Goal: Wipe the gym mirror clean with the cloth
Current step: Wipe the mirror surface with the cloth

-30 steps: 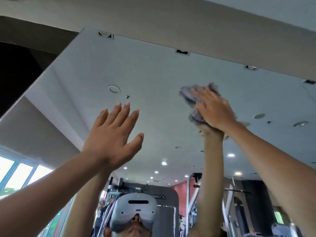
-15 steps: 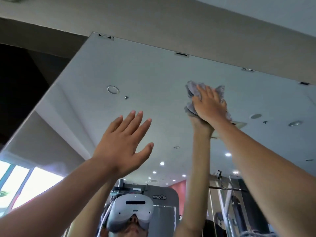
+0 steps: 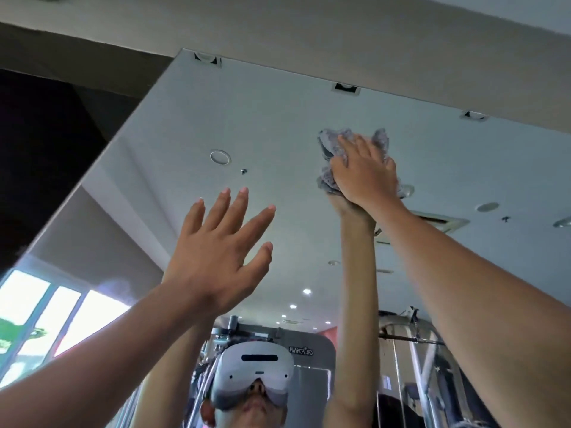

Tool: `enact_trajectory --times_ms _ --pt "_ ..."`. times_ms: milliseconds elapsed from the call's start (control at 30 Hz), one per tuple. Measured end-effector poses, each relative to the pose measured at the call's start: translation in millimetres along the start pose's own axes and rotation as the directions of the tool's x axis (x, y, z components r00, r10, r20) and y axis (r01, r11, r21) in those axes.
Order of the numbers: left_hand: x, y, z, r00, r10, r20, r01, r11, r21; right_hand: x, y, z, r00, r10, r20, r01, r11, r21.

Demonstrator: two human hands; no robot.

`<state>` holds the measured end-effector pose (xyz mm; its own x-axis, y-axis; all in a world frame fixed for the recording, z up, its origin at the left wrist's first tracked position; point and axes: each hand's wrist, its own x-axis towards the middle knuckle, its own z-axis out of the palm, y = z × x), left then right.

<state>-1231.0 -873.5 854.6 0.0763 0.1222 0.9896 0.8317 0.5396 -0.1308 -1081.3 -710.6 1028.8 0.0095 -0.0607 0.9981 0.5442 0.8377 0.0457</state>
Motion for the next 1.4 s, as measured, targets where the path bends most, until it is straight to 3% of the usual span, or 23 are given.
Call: enact_trajectory --times_ms 67,167,267,333,400,500,567,600,667,733,800,867,933,1000,1033,1067,1133,1200,1267,1333,1400 --pt "0.3 -1.0 -0.3 1.000 -0.010 -0.001 0.010 1.000 0.005 -1.2 -28.9 5.7 0.998 0.054 -0.040 -0.054 0.999 0.000" --pt "0.4 -1.8 -1.3 1.000 -0.007 0.006 0.007 1.000 -0.006 -19.5 -47.7 4.7 0.977 -0.208 0.043 0.210 0.977 -0.037" --pt "-0.4 -1.2 0.2 1.000 -0.008 0.001 0.008 1.000 -0.012 -37.0 -26.0 -5.1 0.829 -0.531 0.174 0.529 0.847 0.063" --pt "-1.1 -5.8 -0.4 1.000 0.008 -0.013 -0.008 1.000 0.002 -36.3 -1.3 -15.2 0.765 -0.614 0.195 0.595 0.790 0.148" --pt "1.1 -16.6 -4.8 0.998 0.066 -0.011 -0.066 0.997 0.045 -20.4 18.6 -15.6 0.834 -0.530 0.150 0.516 0.847 0.125" --pt "5.4 -34.8 -11.9 0.984 0.173 0.028 -0.175 0.976 0.131 1.8 7.0 -7.5 0.977 -0.196 0.083 0.194 0.981 0.028" --pt "5.5 -40.9 -12.2 0.980 0.192 0.045 -0.197 0.971 0.136 2.3 -24.2 -0.9 0.995 -0.049 0.082 0.047 0.998 0.031" --pt "4.2 -42.9 -11.0 0.981 0.189 0.042 -0.193 0.973 0.125 -3.5 -41.9 0.8 0.995 -0.060 0.079 0.058 0.998 0.028" --pt "2.1 -41.3 -8.7 0.981 0.191 0.025 -0.192 0.977 0.097 -20.7 -67.6 3.1 0.968 -0.242 0.071 0.241 0.970 0.017" --pt "1.1 -41.8 -8.5 0.980 0.197 0.035 -0.199 0.978 0.067 -37.1 -72.9 2.8 0.866 -0.482 0.129 0.485 0.875 0.012" --pt "0.5 -41.7 -8.9 0.979 0.203 0.036 -0.205 0.978 0.050 -36.0 -55.8 -2.7 0.799 -0.572 0.186 0.576 0.816 0.039" --pt "-0.2 -42.4 -8.5 0.979 0.203 0.030 -0.204 0.978 0.037 -19.4 -32.6 -2.8 0.867 -0.479 0.136 0.482 0.876 0.016" --pt "-0.7 -39.3 -7.4 0.975 0.223 0.025 -0.224 0.973 0.047 -1.1 -15.7 -0.2 0.972 -0.232 0.048 0.232 0.973 0.007" --pt "1.2 -47.7 -11.8 0.963 0.268 0.012 -0.268 0.959 0.091 7.9 -32.4 9.3 0.998 -0.027 -0.052 0.027 1.000 0.003" --pt "4.5 -53.4 -14.1 0.955 0.296 0.022 -0.297 0.948 0.112 6.1 -49.1 13.7 0.997 0.001 -0.076 -0.002 1.000 -0.011" --pt "8.3 -59.2 -16.7 0.944 0.329 0.035 -0.331 0.936 0.122 0.3 -65.9 15.6 0.996 -0.041 -0.085 0.038 0.999 -0.032" --pt "12.9 -70.4 -22.6 0.918 0.393 0.050 -0.396 0.909 0.127 -21.3 -89.5 16.3 0.954 -0.300 -0.006 0.300 0.953 -0.040" --pt "10.5 -80.3 -24.3 0.897 0.439 0.063 -0.443 0.888 0.122 -40.6 -86.1 10.9 0.828 -0.548 0.119 0.546 0.836 0.049" --pt "1.8 -89.8 -22.6 0.901 0.431 0.051 -0.434 0.897 0.086 -37.9 -70.1 0.8 0.758 -0.636 0.141 0.628 0.771 0.101" --pt "-8.4 -93.9 -19.0 0.923 0.385 0.010 -0.385 0.922 0.034 -24.0 -58.2 -1.9 0.859 -0.510 0.044 0.503 0.858 0.105" --pt "-12.3 -94.5 -19.1 0.949 0.314 0.004 -0.314 0.949 0.013 -5.9 -66.6 4.2 0.978 -0.193 -0.075 0.199 0.975 0.094"
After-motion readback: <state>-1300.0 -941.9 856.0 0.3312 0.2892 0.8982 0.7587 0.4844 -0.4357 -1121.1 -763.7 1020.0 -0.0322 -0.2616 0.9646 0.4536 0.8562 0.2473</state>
